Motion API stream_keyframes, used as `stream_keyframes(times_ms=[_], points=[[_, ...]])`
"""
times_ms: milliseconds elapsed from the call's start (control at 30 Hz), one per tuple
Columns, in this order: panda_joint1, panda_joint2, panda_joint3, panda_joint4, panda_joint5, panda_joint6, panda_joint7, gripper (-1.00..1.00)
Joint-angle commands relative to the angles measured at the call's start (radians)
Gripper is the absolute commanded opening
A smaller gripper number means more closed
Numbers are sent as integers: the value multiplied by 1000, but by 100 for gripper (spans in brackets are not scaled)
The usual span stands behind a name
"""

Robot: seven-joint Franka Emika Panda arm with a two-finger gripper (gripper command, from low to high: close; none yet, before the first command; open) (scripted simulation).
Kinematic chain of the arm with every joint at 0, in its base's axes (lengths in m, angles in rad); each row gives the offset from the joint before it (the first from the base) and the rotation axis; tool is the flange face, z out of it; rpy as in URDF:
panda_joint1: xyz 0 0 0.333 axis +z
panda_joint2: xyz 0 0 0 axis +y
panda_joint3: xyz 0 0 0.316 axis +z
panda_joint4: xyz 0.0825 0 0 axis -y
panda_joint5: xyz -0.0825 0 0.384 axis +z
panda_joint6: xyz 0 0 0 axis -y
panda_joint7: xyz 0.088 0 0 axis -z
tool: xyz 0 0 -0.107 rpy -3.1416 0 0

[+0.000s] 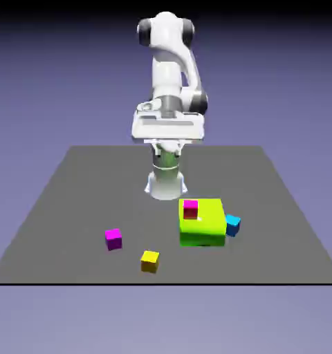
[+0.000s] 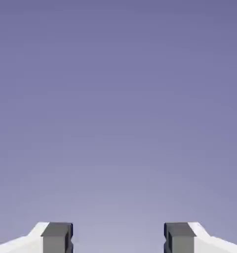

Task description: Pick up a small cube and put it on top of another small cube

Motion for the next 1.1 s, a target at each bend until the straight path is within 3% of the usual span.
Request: stream_keyframes(times_ms=[0, 767, 967, 1000, 1067], points=[[-4, 36, -1, 21, 2, -23, 5, 0], [-84, 861, -31, 488, 51, -550, 127, 0], [-90, 1021, -19, 490, 65, -394, 116, 0], [-90, 1021, -19, 490, 65, -394, 116, -100], [-89, 985, -22, 490, 62, -429, 119, -100]])
